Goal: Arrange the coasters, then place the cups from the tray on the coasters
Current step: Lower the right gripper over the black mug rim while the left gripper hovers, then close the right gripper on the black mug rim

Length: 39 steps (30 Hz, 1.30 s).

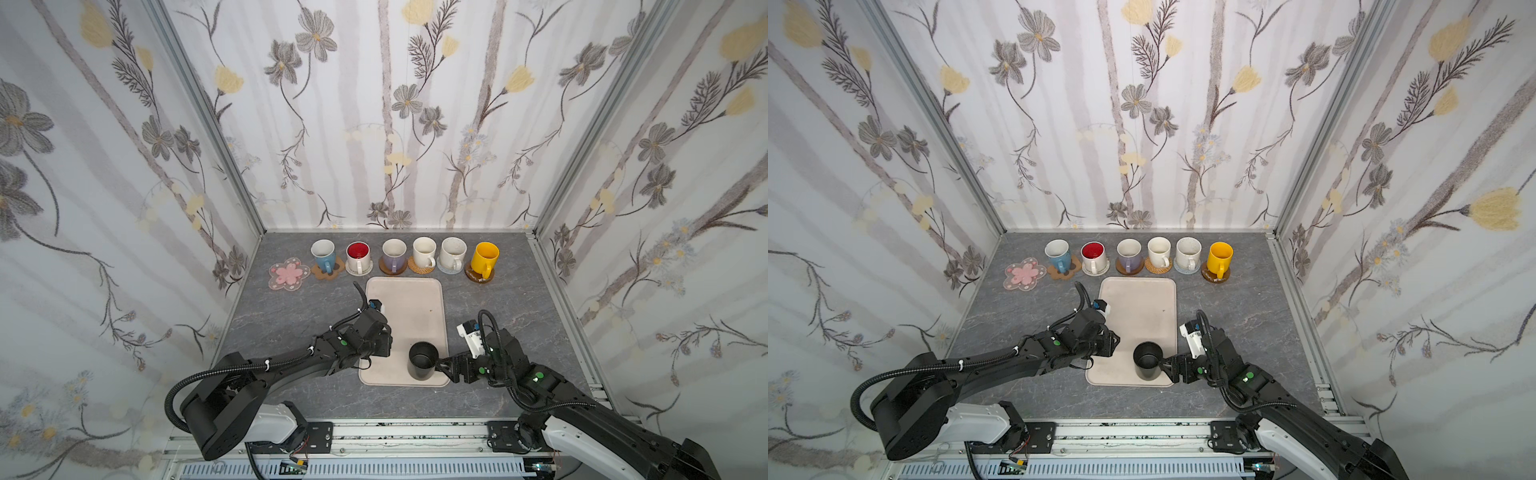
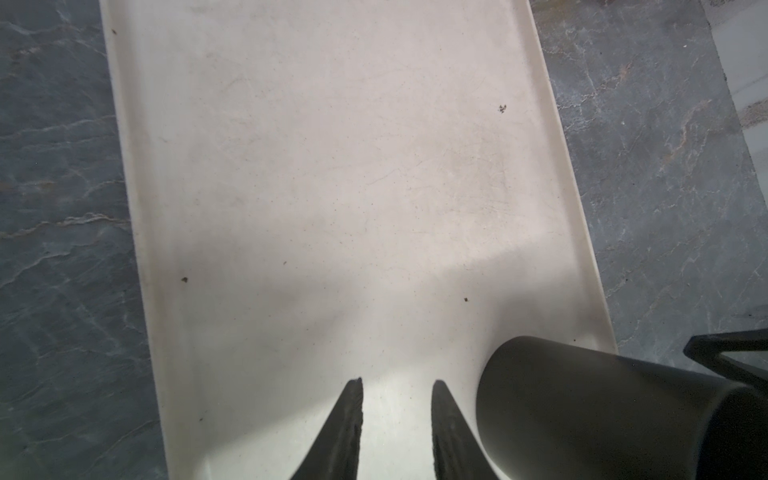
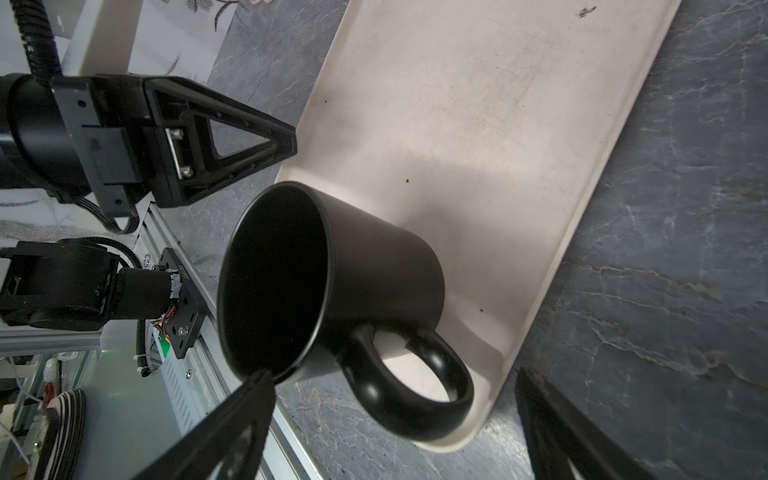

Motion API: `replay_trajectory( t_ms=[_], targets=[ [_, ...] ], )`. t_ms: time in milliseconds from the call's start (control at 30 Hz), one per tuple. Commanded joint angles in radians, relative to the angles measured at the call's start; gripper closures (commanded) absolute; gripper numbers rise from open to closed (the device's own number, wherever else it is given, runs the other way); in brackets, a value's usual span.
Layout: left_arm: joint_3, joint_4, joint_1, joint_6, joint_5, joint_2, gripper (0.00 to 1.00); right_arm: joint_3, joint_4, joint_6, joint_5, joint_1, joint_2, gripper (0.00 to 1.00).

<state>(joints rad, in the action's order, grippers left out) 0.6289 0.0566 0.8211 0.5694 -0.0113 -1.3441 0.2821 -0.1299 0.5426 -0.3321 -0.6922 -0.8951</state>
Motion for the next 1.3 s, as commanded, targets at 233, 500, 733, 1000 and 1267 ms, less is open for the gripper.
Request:
replay_trajectory(
  t_ms=[233,500,733,1000,1267],
  targets=[
    [0.015,-0.034,-0.001,0.019,0.008,-0.036,0.69,0.023,0.047,-0.014,0.092,-0.079,-0.043,0.06],
    [0.005,-0.033,-0.002,0.021,0.012,-0.032,0.69,0.106,0.027,-0.069,0.155,-0.122,-0.169,0.05],
    [0.0,-0.032,-0.006,0.021,0.022,-0.025,0.69,0.161,0.038,-0.096,0.186,-0.165,-0.243,0.05],
    [-0.047,-0.028,-0.034,0.053,0.024,0.082,0.71,0.202,0.1,-0.09,0.192,-0.172,-0.33,0.05],
    [-0.062,-0.013,-0.054,0.061,0.005,0.145,0.72,0.262,0.191,-0.039,0.2,-0.177,-0.437,0.05]
  ],
)
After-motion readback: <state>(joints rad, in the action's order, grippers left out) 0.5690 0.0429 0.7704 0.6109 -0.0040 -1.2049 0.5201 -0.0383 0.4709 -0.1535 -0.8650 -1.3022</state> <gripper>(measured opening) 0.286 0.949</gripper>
